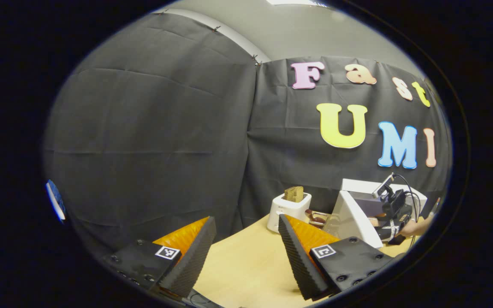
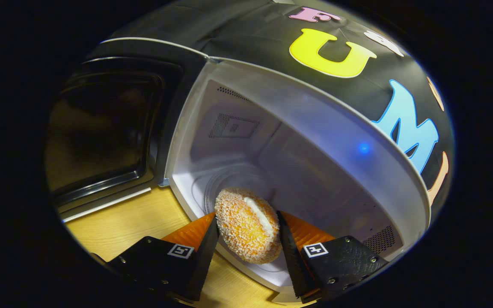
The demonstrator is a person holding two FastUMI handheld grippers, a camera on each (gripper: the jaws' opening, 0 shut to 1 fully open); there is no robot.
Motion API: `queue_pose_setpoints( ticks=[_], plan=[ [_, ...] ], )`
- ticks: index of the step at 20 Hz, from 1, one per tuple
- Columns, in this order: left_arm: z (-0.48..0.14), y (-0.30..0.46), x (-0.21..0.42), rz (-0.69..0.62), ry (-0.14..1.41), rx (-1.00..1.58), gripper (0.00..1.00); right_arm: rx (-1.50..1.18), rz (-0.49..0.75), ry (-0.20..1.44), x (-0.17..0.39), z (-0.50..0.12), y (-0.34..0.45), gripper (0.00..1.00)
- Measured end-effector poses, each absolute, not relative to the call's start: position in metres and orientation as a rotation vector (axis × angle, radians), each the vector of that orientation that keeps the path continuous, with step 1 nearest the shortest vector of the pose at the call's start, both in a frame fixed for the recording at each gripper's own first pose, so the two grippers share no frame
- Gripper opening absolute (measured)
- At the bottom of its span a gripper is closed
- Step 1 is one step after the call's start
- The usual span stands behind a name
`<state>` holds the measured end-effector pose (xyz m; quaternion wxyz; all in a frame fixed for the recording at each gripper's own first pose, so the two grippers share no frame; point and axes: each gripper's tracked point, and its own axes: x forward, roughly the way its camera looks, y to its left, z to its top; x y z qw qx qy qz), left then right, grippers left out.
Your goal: Open the microwave oven with the left hand, put the food in, and close the microwave oven.
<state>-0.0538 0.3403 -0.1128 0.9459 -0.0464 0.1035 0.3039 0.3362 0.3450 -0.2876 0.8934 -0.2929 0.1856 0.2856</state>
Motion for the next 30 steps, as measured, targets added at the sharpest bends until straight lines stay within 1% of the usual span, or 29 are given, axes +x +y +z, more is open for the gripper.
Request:
queue_pose_setpoints(
  ticks=[1,3,5,6,7,8,10,11,12,13,15,17,19,21,22,23,28,29,30],
  plan=[
    [-0.115,0.340,-0.054,0.617,0.217,-0.099,0.94,-0.614,0.583,0.384,0.338,-0.290,0.344,0.78],
    [-0.118,0.338,-0.053,0.609,0.225,-0.100,0.98,-0.612,0.579,0.378,0.341,-0.292,0.344,0.78],
    [-0.121,0.336,-0.052,0.596,0.231,-0.099,0.96,-0.606,0.582,0.374,0.343,-0.292,0.345,0.83],
    [-0.126,0.335,-0.050,0.588,0.234,-0.104,0.94,-0.608,0.582,0.372,0.343,-0.293,0.346,0.88],
    [-0.132,0.333,-0.048,0.584,0.240,-0.112,0.94,-0.615,0.584,0.364,0.342,-0.289,0.347,0.90],
    [-0.138,0.331,-0.047,0.580,0.249,-0.121,0.94,-0.620,0.586,0.350,0.339,-0.282,0.347,0.98],
    [-0.149,0.326,-0.044,0.563,0.261,-0.135,0.94,-0.606,0.591,0.331,0.332,-0.269,0.347,0.98],
    [-0.152,0.323,-0.043,0.554,0.263,-0.136,0.96,-0.586,0.594,0.326,0.327,-0.261,0.347,0.98],
    [-0.159,0.320,-0.041,0.543,0.269,-0.136,0.94,-0.566,0.595,0.318,0.321,-0.252,0.346,0.98],
    [-0.164,0.316,-0.039,0.532,0.275,-0.135,0.96,-0.544,0.595,0.311,0.314,-0.243,0.345,0.98],
    [-0.175,0.307,-0.034,0.501,0.296,-0.139,0.94,-0.487,0.599,0.294,0.298,-0.222,0.341,0.98],
    [-0.189,0.299,-0.029,0.471,0.318,-0.143,0.98,-0.429,0.595,0.277,0.281,-0.199,0.331,0.98],
    [-0.198,0.290,-0.024,0.445,0.336,-0.150,0.98,-0.371,0.589,0.248,0.265,-0.174,0.319,0.98],
    [-0.203,0.282,-0.021,0.424,0.339,-0.157,0.95,-0.345,0.579,0.208,0.253,-0.151,0.306,0.98],
    [-0.207,0.280,-0.020,0.415,0.341,-0.158,0.89,-0.335,0.576,0.194,0.247,-0.142,0.298,0.97],
    [-0.211,0.276,-0.018,0.405,0.345,-0.161,0.87,-0.310,0.580,0.189,0.240,-0.133,0.293,0.97],
    [-0.230,0.259,-0.011,0.384,0.395,-0.143,0.10,-0.187,0.549,0.158,0.213,-0.098,0.252,0.97],
    [-0.229,0.249,-0.006,0.350,0.403,-0.160,0.15,-0.168,0.547,0.159,0.208,-0.094,0.244,0.97],
    [-0.230,0.236,-0.003,0.318,0.405,-0.174,0.01,-0.151,0.543,0.161,0.204,-0.092,0.235,0.97]
  ],
)
